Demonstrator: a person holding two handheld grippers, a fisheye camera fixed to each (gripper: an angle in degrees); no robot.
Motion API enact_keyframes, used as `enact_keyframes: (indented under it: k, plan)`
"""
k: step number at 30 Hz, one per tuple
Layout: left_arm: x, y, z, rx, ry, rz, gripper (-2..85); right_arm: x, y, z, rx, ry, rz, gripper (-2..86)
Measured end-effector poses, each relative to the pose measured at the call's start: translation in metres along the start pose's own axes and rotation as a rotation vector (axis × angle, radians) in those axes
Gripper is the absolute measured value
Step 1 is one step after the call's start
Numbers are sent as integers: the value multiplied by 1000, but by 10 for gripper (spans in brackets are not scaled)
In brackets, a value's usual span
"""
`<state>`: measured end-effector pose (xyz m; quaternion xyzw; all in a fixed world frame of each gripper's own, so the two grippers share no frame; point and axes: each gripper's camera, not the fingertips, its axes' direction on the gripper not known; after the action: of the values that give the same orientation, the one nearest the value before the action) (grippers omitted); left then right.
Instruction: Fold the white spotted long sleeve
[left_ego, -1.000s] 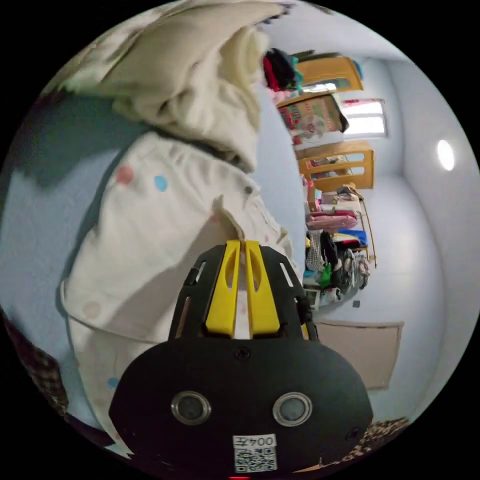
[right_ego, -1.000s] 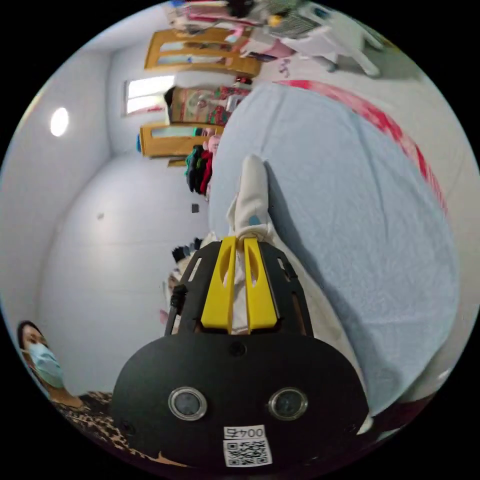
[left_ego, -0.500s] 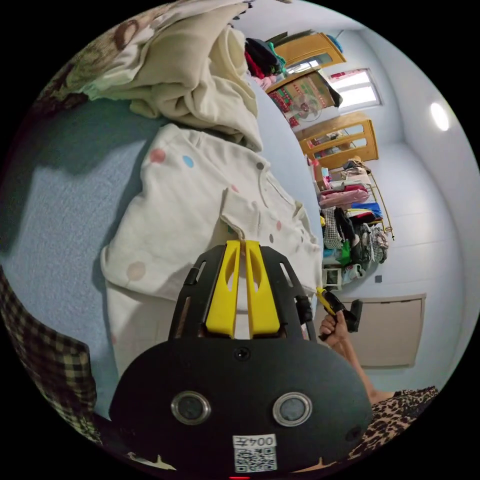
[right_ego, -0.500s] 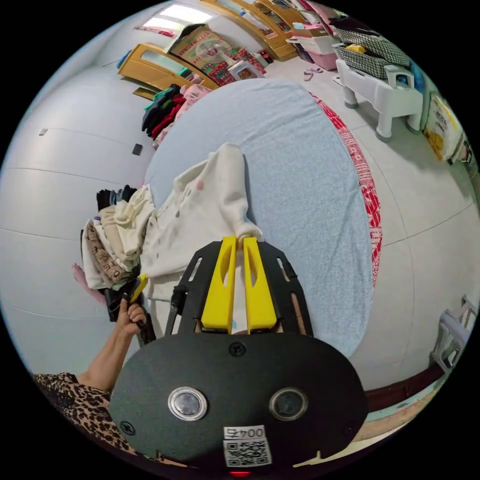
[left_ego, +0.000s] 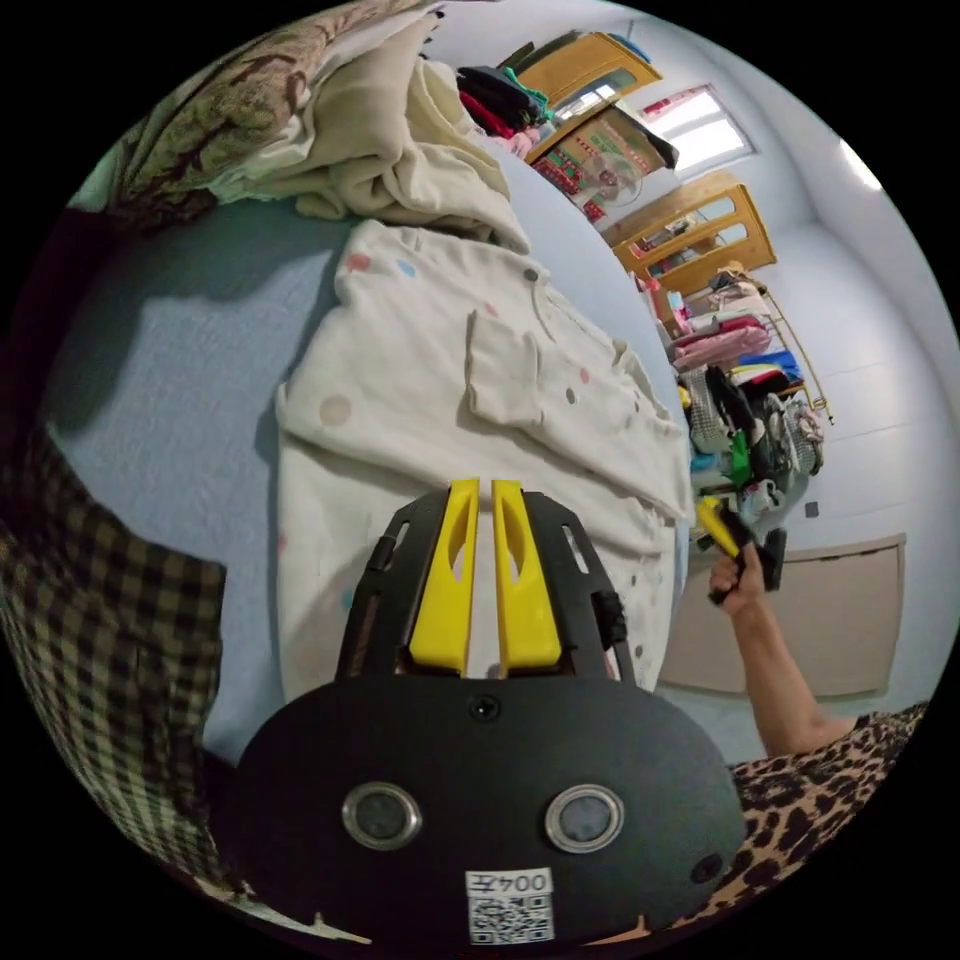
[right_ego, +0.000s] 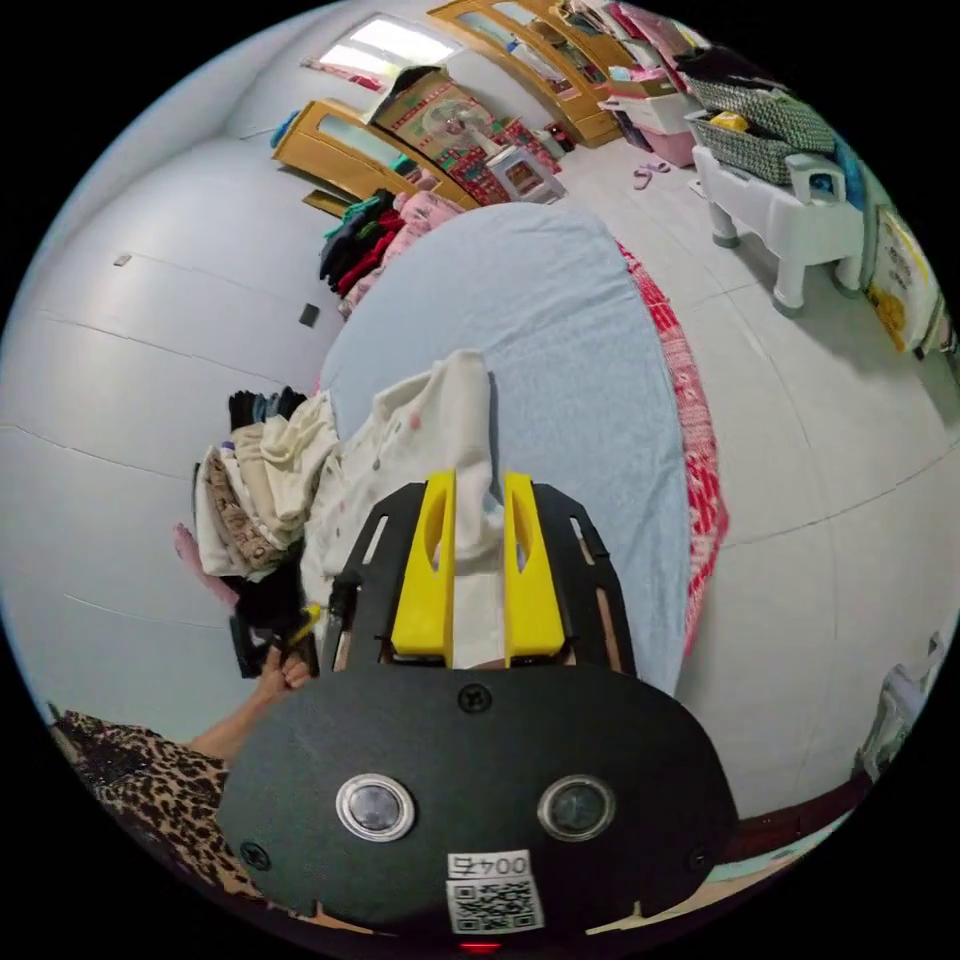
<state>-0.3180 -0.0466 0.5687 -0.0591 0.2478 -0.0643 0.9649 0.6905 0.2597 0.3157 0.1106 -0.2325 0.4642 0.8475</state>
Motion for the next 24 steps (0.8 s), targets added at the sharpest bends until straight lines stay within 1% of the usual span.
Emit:
enact_keyframes:
  k: [3, 5, 9, 13, 17, 19, 21, 22, 24]
  plan:
    - [19, 26, 16, -40, -65, 51, 18, 16, -26, 7, -15, -127, 63, 100]
    - [24, 35, 17, 5, -83, 44, 15, 25, -37, 13, -42, -160, 98, 103]
    - [32, 41, 19, 14, -84, 51, 12, 37, -51, 23, -92, -238, 144, 108]
    - [42, 45, 20, 7, -113, 82, 11, 37, -54, 30, -126, -265, 155, 106]
    - [46, 50, 20, 17, -113, 66, 10, 28, -53, 29, -96, -287, 142, 65]
    - [48, 52, 19, 20, -110, 62, 10, 16, -51, 22, -60, -218, 90, 47]
    - [49, 54, 18, 21, -112, 62, 9, -4, -47, 15, -26, -25, -1, 40]
    - [50, 55, 18, 21, -113, 63, 9, -8, -46, 16, -25, 22, -18, 39]
    - [52, 56, 17, 19, -116, 69, 9, -23, -42, 24, -64, 201, -90, 39]
